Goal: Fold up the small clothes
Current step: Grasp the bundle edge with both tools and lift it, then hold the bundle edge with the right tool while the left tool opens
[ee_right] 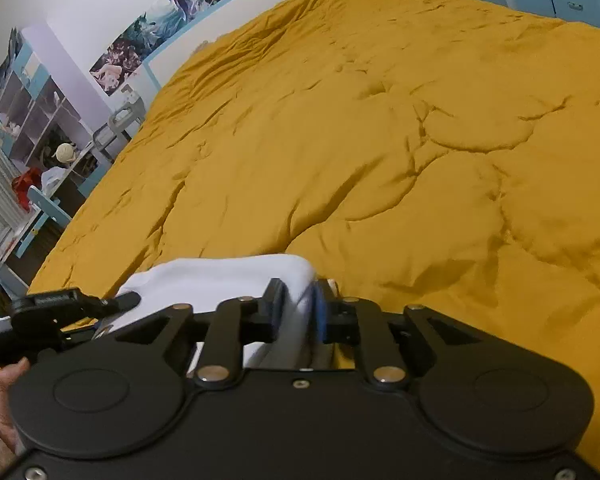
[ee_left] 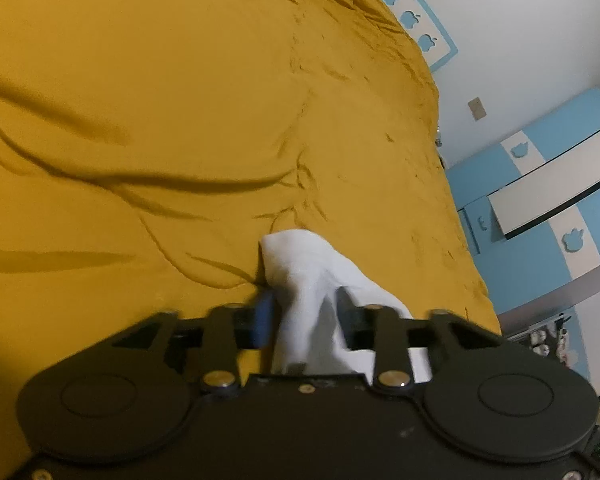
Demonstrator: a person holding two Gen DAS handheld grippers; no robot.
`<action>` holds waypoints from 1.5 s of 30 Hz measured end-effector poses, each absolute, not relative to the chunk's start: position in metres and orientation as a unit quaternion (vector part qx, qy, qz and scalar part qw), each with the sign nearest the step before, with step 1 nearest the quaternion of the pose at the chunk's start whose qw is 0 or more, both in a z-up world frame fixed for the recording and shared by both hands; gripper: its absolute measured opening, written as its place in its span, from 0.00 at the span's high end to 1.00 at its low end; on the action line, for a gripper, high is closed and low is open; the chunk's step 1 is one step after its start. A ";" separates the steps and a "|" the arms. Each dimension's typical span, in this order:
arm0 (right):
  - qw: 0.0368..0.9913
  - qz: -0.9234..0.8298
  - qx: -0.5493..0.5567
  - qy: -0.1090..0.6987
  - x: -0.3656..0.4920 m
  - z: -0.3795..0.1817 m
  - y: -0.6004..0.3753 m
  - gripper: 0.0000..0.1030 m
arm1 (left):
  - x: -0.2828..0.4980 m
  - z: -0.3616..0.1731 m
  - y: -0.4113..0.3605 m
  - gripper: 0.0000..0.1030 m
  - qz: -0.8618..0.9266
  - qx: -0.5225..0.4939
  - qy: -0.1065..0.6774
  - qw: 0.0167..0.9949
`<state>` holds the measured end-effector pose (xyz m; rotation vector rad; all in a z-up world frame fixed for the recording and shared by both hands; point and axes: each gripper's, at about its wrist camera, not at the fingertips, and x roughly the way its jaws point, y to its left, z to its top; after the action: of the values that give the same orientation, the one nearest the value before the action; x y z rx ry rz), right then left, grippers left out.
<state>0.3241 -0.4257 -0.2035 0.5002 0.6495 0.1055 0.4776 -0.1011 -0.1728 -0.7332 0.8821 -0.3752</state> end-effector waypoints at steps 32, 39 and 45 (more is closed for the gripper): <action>0.944 0.087 0.159 0.277 0.100 -0.151 -0.386 0.91 | 0.233 -0.150 -0.101 0.67 -0.262 -0.295 0.479 0.784; 0.924 0.077 0.200 0.317 0.111 -0.202 -0.399 0.92 | 0.236 -0.161 -0.100 0.65 -0.268 -0.285 0.484 0.783; 0.918 0.101 0.213 0.320 0.111 -0.190 -0.406 0.69 | 0.238 -0.150 -0.089 0.59 -0.277 -0.283 0.485 0.780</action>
<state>0.1111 -0.4065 -0.1897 0.4381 0.6591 0.2071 0.2385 -0.0891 -0.1500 -0.6121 1.0472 -0.5988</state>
